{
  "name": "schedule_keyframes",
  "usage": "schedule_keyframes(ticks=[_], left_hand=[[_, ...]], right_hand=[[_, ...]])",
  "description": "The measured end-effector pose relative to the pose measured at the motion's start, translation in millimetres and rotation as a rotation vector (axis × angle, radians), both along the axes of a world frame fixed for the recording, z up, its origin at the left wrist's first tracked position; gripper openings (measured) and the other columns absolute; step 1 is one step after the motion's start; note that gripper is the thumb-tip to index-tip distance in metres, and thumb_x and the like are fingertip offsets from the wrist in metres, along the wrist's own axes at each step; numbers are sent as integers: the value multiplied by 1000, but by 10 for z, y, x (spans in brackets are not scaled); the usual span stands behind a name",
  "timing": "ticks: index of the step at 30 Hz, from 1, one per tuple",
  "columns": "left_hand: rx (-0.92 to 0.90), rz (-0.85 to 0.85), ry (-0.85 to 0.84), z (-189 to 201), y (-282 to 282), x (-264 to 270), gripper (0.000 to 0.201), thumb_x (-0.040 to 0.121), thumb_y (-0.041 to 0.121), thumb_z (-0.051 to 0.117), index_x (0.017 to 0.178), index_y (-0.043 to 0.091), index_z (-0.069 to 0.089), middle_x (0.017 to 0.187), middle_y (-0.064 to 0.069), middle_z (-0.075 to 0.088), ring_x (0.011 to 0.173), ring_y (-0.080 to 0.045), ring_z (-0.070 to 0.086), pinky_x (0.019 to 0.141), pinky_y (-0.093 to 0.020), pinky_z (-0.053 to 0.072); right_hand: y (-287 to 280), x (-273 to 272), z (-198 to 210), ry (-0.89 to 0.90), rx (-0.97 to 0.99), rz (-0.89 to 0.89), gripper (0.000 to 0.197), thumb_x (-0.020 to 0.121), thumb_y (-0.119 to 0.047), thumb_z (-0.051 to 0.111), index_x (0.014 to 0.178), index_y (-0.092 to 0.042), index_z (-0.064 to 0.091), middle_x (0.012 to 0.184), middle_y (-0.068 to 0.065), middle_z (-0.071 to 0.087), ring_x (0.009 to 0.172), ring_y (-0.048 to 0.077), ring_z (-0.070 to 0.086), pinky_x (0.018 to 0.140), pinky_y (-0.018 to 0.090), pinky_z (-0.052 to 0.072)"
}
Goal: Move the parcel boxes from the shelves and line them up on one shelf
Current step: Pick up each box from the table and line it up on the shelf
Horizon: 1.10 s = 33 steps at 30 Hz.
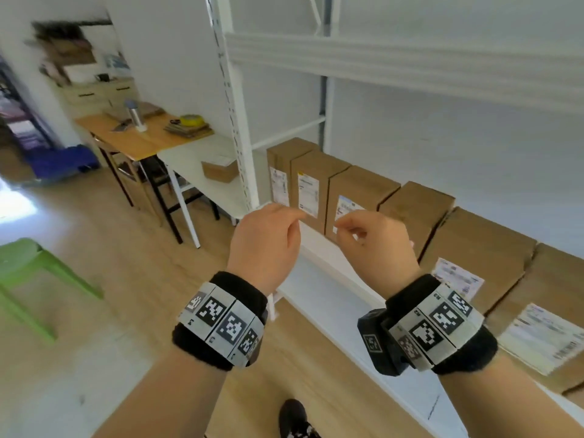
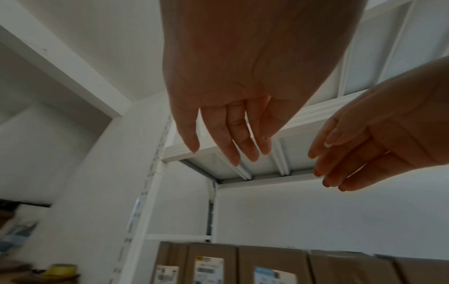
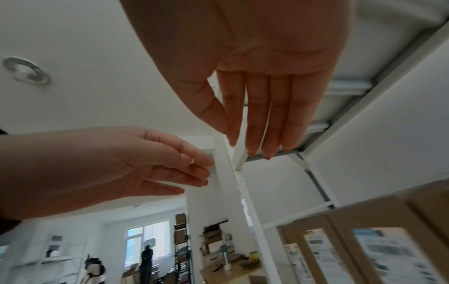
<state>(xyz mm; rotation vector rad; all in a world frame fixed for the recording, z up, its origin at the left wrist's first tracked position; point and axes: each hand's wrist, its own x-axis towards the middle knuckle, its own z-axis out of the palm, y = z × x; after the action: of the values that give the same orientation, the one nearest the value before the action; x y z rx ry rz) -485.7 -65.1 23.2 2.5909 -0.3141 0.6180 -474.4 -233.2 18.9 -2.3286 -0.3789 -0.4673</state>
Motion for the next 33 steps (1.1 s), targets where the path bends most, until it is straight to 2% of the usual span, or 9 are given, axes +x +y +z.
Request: schedule_keyframes(ticks=[7,10,13,16,22,25,27,30,33], left_hand=[[72,180,62,-39,850,829,30,96,20,42,118,20,62,112,1,63,101,-15,59,90,-29,45],[71,231,98,-14,1146,1238,33,96,23,39,120,23,61,116,3,62,104,-14,58,93,-28,44],[68,292,83,-12,1416,1635,32,97,23,40,120,25,61,118,5,62,106,-12,58,91,-24,41],[74,344,100,-67,1673,1964,32,97,24,39,121,27,61,118,7,61,106,-9,57,89,-20,39],[53,372,132,-218,2240,2574,33,97,24,37,118,26,62,115,7,62,103,-9,57,86,-21,42],[40,363,154,-298,2557,2942,33,98,23,37,119,26,62,116,7,61,103,-9,57,83,-19,40],[25,344,176,-354,2792,3229,33,98,23,36,120,26,61,119,6,60,105,-10,57,84,-20,39],[-12,297,216,-464,3198,3727,33,98,23,37,121,24,60,120,4,59,105,-12,57,87,-25,43],[-16,239,262,-592,3609,4274,33,98,25,38,123,24,58,119,4,59,106,-12,56,87,-23,42]], right_hand=[[915,1012,-23,41,26,158,20,89,-19,53,100,-19,70,95,-7,67,86,3,57,78,17,44],[1221,1491,18,73,28,202,21,90,-20,52,103,-20,68,98,-9,66,89,3,57,82,20,46],[1526,1933,54,82,38,225,21,90,-20,52,103,-20,68,95,-13,62,88,1,55,81,18,44],[1801,2290,27,80,12,268,19,90,-21,52,102,-21,67,96,-11,65,87,1,56,83,21,46],[2327,2880,-110,143,21,307,21,90,-19,51,103,-19,67,98,-8,66,88,4,56,83,21,46],[2641,3197,-212,171,6,309,22,91,-17,49,106,-18,66,101,-7,65,89,3,55,83,20,44],[2867,3429,-299,193,-31,307,24,93,-17,47,111,-18,63,107,-6,64,96,5,55,88,20,42],[3261,3815,-449,209,-70,262,27,94,-16,46,117,-16,61,116,-2,62,108,10,55,95,26,42],[3687,4239,-595,257,-111,197,31,95,-15,43,122,-16,57,124,-1,57,115,11,51,97,22,36]])
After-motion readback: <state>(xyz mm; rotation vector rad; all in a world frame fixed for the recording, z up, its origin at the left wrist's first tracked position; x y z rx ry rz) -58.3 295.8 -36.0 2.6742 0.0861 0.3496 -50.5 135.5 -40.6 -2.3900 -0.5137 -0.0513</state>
